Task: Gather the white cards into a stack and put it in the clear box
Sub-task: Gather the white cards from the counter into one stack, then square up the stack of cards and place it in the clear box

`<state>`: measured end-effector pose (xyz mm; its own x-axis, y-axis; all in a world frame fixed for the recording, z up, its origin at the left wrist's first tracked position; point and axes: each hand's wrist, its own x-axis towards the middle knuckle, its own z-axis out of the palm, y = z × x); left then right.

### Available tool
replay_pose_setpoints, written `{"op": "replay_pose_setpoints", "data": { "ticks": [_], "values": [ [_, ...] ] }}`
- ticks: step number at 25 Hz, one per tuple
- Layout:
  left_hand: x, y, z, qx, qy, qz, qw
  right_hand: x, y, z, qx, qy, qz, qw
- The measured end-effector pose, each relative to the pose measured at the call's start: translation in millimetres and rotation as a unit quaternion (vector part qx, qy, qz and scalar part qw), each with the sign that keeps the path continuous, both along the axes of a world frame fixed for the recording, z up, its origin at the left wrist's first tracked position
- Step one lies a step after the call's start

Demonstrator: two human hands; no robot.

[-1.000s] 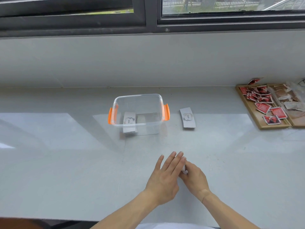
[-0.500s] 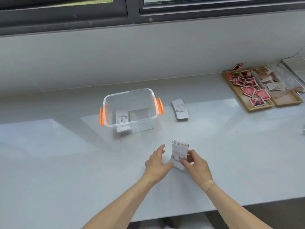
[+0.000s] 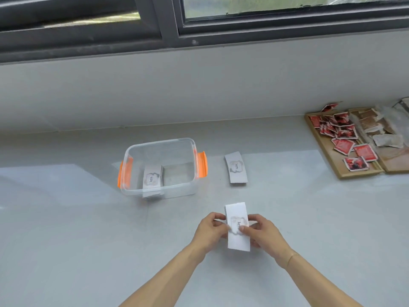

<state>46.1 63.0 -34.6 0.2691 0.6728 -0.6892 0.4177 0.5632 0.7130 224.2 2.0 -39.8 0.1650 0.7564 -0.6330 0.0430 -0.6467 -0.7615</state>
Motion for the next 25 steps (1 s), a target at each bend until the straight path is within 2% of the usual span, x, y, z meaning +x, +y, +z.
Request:
{"op": "replay_pose_setpoints", "data": {
  "ticks": [8, 12, 20, 25],
  "values": [
    [76, 77, 10, 0.072, 0.018, 0.148, 0.986, 51, 100, 8, 0.078, -0.099, 0.003, 0.992],
    [95, 110, 6, 0.096, 0.030, 0.192, 0.976, 61, 144, 4, 0.098, -0.134, 0.012, 0.986],
    [112, 144, -14, 0.130, 0.106, 0.183, 0.969, 57, 188, -12, 0.106, -0.213, 0.043, 0.970],
    [108, 152, -18, 0.118, 0.132, 0.136, 0.975, 53, 179, -23, 0.069, -0.190, -0.037, 0.979]
  ]
}}
